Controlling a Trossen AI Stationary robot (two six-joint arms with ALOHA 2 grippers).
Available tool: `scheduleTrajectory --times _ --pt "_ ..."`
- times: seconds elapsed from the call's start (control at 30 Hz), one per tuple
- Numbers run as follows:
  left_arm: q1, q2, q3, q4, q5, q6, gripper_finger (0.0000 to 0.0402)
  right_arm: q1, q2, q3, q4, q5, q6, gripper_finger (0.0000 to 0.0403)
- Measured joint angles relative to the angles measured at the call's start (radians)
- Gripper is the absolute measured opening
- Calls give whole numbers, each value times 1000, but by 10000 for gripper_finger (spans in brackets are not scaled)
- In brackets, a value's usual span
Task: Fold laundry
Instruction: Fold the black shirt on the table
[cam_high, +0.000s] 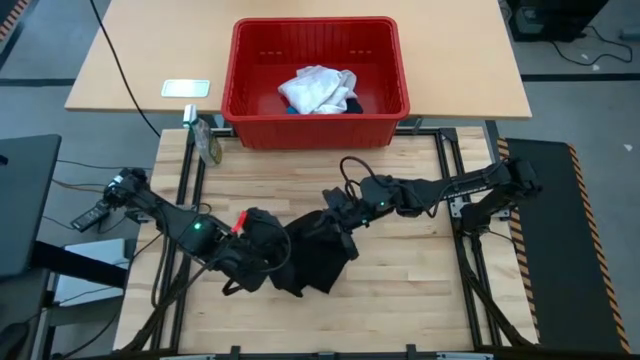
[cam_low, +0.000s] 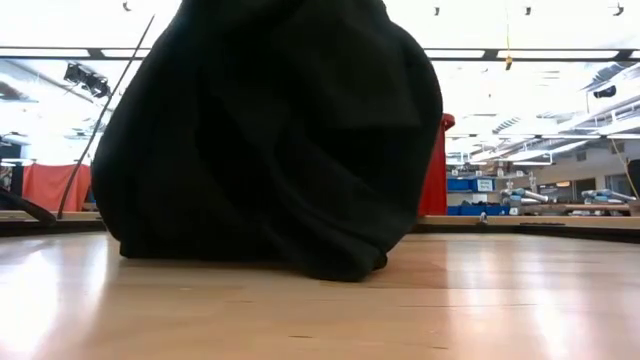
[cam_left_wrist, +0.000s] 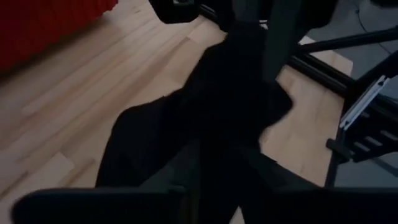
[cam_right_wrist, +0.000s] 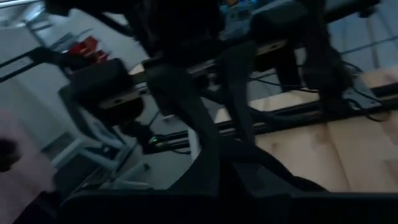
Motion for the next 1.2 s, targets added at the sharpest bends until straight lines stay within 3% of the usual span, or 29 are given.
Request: scheduleTrajectory --times 0.23,0.4,0.53,0.7,0.77,1.2 --pt "27 30 0 116 5 147 177 -6 0 0 8 -28 -1 10" --pt "52 40 0 196 59 231 188 -6 0 0 7 -28 -1 11" --pt "62 43 0 207 71 237 146 -6 0 0 1 -19 12 16" --pt "73 43 0 220 154 231 38 -5 0 0 0 -16 13 18" --pt "78 43 0 226 162 228 12 -5 -1 0 -3 -19 14 18" --pt "18 22 0 239 155 217 2 -18 -2 0 5 -24 61 51"
